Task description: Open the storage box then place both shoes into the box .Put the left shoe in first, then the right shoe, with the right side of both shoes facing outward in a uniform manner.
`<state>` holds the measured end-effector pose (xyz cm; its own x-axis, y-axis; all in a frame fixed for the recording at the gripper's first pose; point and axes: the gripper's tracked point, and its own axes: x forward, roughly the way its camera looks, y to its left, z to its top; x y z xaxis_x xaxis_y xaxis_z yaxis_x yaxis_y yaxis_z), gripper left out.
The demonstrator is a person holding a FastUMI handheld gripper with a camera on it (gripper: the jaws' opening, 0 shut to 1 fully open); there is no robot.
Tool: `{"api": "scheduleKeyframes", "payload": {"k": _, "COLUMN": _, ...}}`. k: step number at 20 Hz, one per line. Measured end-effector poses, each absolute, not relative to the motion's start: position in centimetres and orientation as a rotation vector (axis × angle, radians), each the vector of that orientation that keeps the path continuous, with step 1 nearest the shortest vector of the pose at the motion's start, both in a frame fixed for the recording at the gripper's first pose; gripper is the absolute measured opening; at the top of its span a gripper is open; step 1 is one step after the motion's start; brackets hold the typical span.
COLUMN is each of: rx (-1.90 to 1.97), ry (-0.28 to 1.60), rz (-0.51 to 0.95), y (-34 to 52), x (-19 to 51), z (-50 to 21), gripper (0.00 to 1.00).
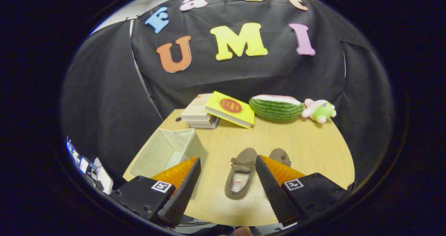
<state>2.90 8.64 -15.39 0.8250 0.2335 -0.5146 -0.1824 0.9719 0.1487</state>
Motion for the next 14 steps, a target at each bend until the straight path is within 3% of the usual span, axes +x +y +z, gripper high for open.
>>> {"api": "scheduleKeyframes", "payload": {"k": 9, "rx": 0.139, "ry": 0.848, "rz": 0.263, "y": 7.3, "x": 5.8, "z": -27.9, "gripper": 0.89}}
{"api": "scheduleKeyframes", "payload": {"k": 14, "rx": 0.241, "ry": 0.988, "rz": 0.236, "y": 8.0, "x": 7.7, "z": -31.7, "gripper": 0.65}}
